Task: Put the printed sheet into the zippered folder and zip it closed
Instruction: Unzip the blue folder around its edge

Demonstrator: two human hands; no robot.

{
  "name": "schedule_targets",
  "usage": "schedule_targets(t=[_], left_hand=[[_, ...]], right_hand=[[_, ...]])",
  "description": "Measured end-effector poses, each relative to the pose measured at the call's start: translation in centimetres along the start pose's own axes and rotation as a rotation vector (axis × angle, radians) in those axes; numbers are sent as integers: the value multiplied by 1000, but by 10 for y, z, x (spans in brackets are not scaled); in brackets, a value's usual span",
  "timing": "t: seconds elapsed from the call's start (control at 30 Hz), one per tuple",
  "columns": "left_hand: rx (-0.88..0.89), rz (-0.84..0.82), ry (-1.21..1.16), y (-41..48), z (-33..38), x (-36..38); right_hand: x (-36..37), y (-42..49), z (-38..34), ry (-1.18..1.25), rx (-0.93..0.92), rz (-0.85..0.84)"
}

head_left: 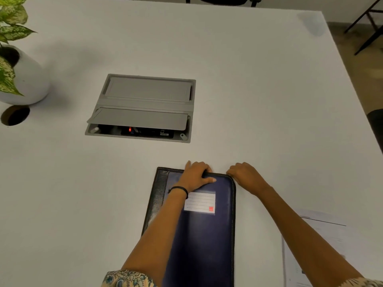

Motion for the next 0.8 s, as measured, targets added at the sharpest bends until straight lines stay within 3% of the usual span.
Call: schedule_targets(t=[0.27,0.8], left_hand=[[-29,99,-106,15,27,27],[-63,-44,42,24,45,35]], right_hand=[[1,-2,2,-69,28,-25],[34,-42,12,50,147,41]])
Point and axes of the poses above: each hand's wrist, its own y-axis towards the middle knuckle, its own x-axis out of the palm, z = x × y, the point moved 3 cm from there along y, towards the middle knuckle, and after that the axes turned 11 degrees about -z, right-handed, at the moved point
